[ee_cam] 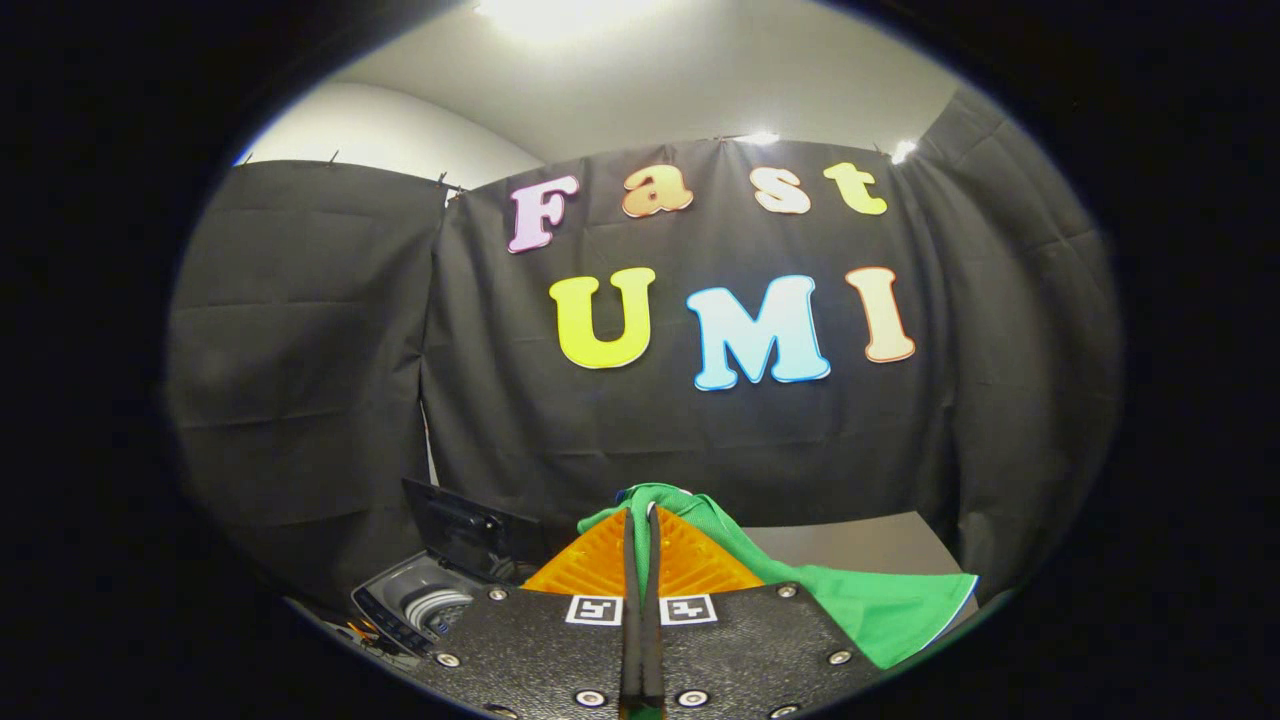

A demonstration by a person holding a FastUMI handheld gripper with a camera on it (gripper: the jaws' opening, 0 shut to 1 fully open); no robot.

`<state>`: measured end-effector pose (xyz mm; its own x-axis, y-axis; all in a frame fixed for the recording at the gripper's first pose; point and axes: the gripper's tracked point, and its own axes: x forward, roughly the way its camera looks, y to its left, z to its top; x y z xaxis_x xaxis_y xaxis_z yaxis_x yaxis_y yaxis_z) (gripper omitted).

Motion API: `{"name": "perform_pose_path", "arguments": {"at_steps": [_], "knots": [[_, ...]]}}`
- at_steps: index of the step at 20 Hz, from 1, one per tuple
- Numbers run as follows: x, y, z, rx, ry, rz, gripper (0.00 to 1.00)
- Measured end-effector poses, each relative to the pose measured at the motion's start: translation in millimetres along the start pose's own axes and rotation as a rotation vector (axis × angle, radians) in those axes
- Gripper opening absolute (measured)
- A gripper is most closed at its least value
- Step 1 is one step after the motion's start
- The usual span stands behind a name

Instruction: Put the clothes into the washing machine and then close the washing machine lid.

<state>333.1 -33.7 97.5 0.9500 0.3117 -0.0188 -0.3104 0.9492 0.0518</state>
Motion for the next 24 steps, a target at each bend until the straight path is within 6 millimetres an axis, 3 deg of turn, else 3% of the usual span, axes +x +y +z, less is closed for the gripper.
{"name": "perform_pose_path", "arguments": {"at_steps": [10, 24], "knots": [[22.9, 94.5, 11.2, -0.013, -0.029, 0.089, 0.0], [67.1, 211.6, 10.3, 0.007, -0.037, 0.151, 0.0]]}}
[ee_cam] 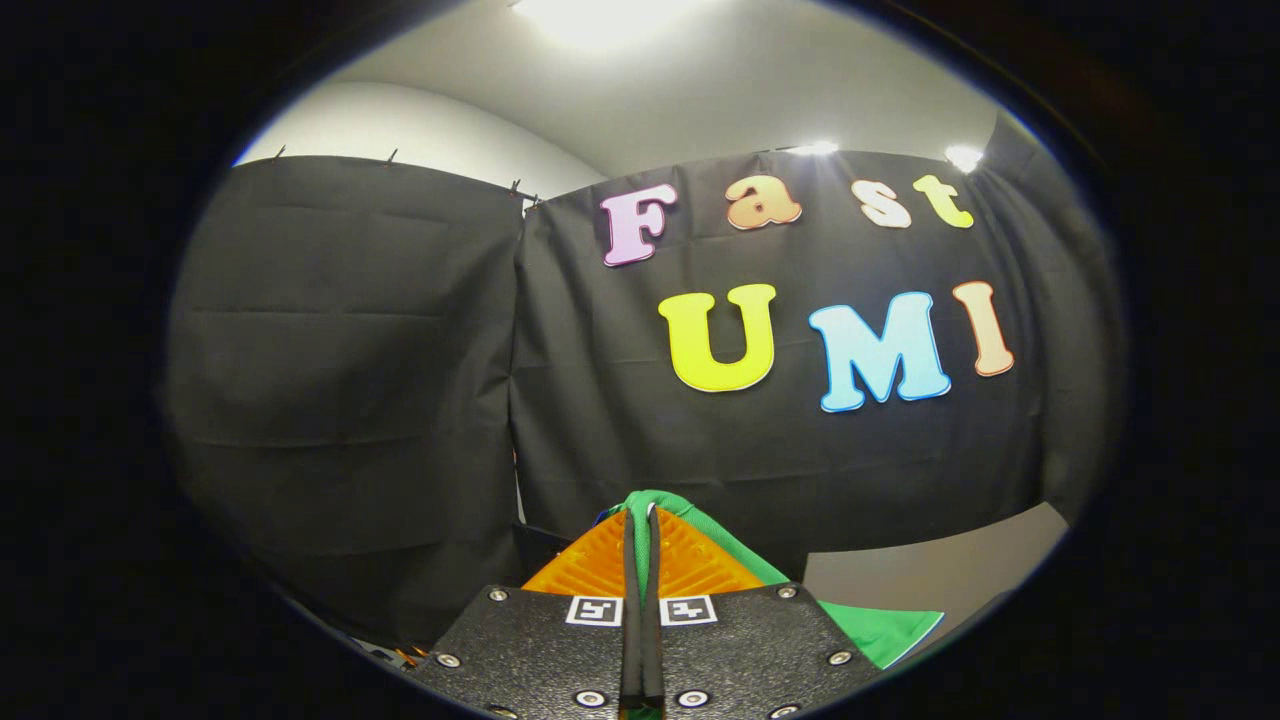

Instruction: Put the clothes into the washing machine and then close the washing machine lid.

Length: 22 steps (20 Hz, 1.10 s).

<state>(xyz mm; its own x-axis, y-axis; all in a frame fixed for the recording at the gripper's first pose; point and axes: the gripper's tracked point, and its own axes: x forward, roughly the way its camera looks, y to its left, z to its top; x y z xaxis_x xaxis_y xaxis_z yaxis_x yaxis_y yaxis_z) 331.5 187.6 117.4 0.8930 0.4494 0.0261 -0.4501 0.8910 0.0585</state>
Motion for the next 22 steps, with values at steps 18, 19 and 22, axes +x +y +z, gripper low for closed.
{"name": "perform_pose_path", "arguments": {"at_steps": [18, 19, 22], "knots": [[60.5, 99.2, -71.9, 0.047, 0.108, 0.036, 0.0], [63.5, 99.7, -83.0, 0.052, 0.126, 0.031, 0.0], [71.6, 103.9, -115.7, 0.063, 0.181, 0.016, 0.0]]}}
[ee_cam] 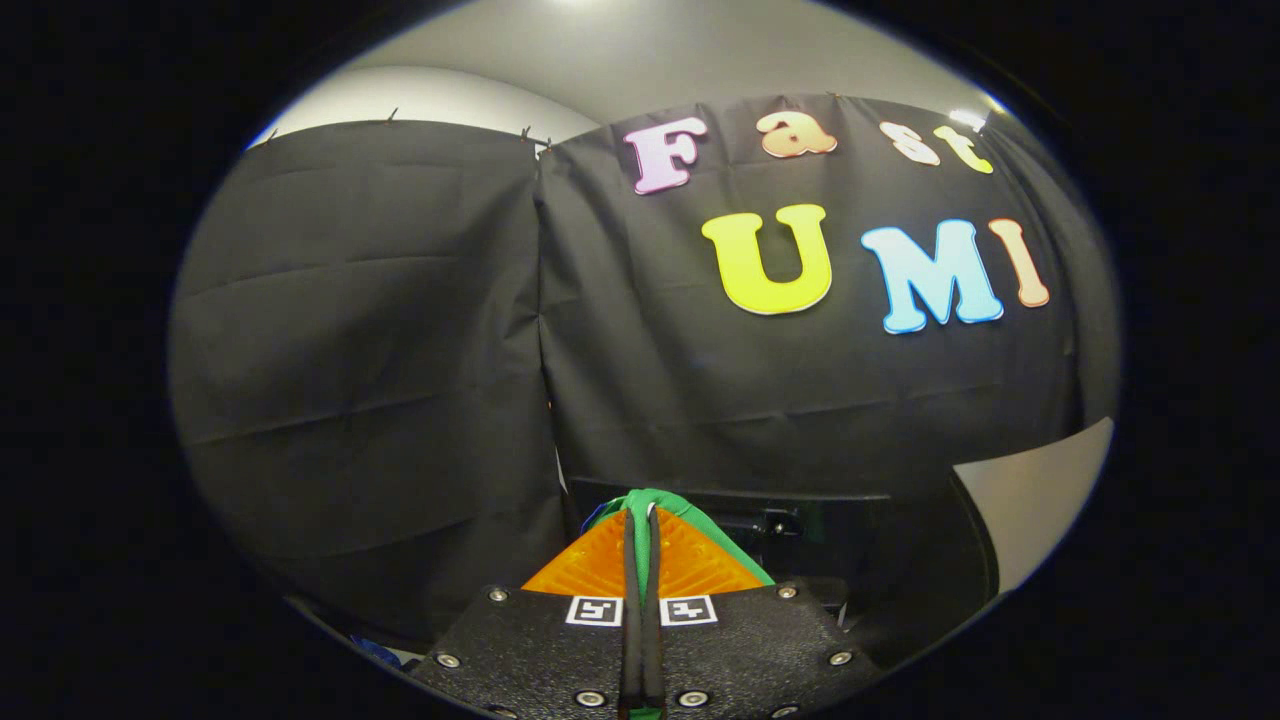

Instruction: Put the clothes into the washing machine and then close the washing machine lid.

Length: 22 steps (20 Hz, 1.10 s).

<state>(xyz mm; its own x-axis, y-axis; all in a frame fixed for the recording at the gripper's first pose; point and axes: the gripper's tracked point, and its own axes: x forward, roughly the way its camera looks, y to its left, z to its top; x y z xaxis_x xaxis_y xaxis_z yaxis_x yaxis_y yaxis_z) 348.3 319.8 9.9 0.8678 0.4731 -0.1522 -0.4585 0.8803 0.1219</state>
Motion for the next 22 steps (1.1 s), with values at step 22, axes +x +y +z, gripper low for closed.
{"name": "perform_pose_path", "arguments": {"at_steps": [22], "knots": [[40.6, -18.7, -210.2, 0.095, 0.465, -0.166, 0.07]]}}
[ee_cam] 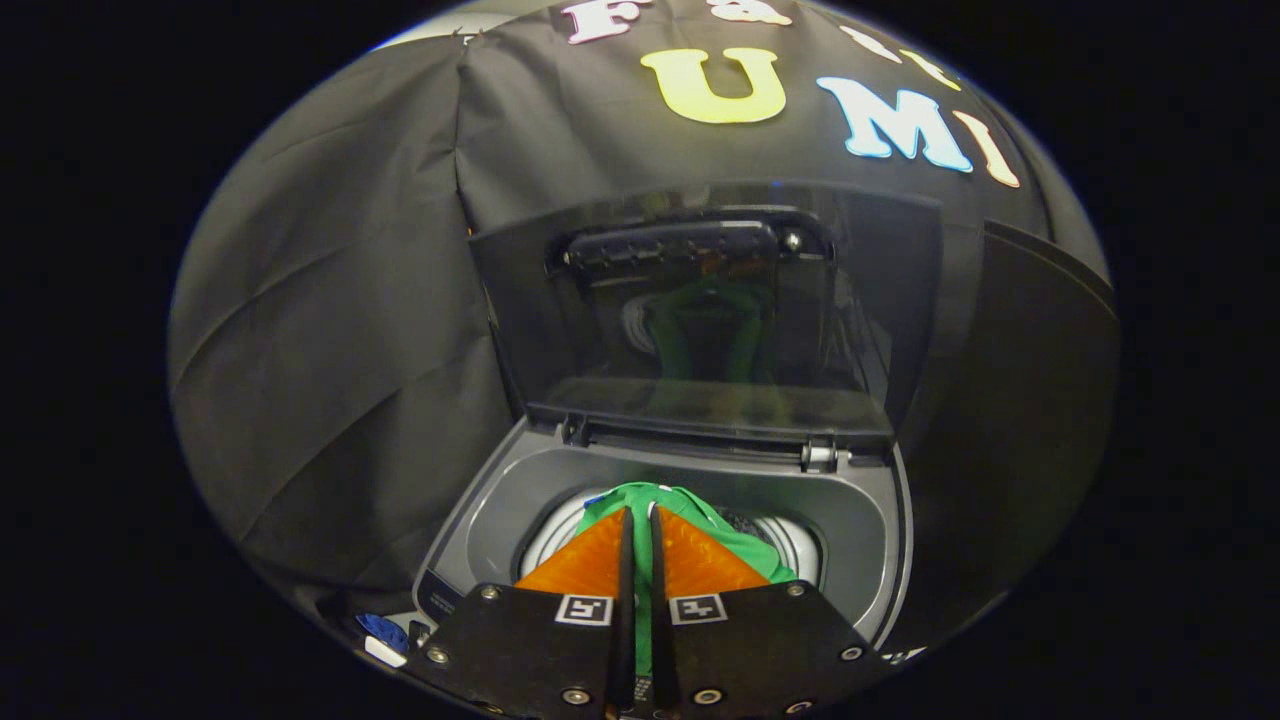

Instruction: Put the clothes into the washing machine and then close the washing machine lid.

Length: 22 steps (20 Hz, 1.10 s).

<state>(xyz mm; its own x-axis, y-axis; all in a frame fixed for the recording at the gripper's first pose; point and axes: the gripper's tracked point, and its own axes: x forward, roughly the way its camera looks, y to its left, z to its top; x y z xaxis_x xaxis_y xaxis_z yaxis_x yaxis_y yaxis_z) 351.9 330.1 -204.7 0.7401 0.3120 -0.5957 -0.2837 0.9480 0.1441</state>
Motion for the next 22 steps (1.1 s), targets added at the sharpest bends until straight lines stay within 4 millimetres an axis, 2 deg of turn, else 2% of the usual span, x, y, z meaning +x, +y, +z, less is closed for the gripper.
{"name": "perform_pose_path", "arguments": {"at_steps": [5, 6, 11, 13, 16, 22], "knots": [[0.2, 6.0, -0.5, -0.004, 0.005, 0.004, 0.08], [-1.2, 7.3, -0.3, -0.006, 0.012, 0.008, 0.12], [1.9, -1.6, -7.9, -0.015, 0.021, -0.04, 0.95], [0.1, -3.1, -7.0, -0.021, 0.018, -0.045, 0.96], [-9.9, -2.1, 11.2, -0.034, -0.034, -0.053, 0.96], [-41.7, 6.5, 86.9, -0.112, -0.272, -0.062, 0.96]]}}
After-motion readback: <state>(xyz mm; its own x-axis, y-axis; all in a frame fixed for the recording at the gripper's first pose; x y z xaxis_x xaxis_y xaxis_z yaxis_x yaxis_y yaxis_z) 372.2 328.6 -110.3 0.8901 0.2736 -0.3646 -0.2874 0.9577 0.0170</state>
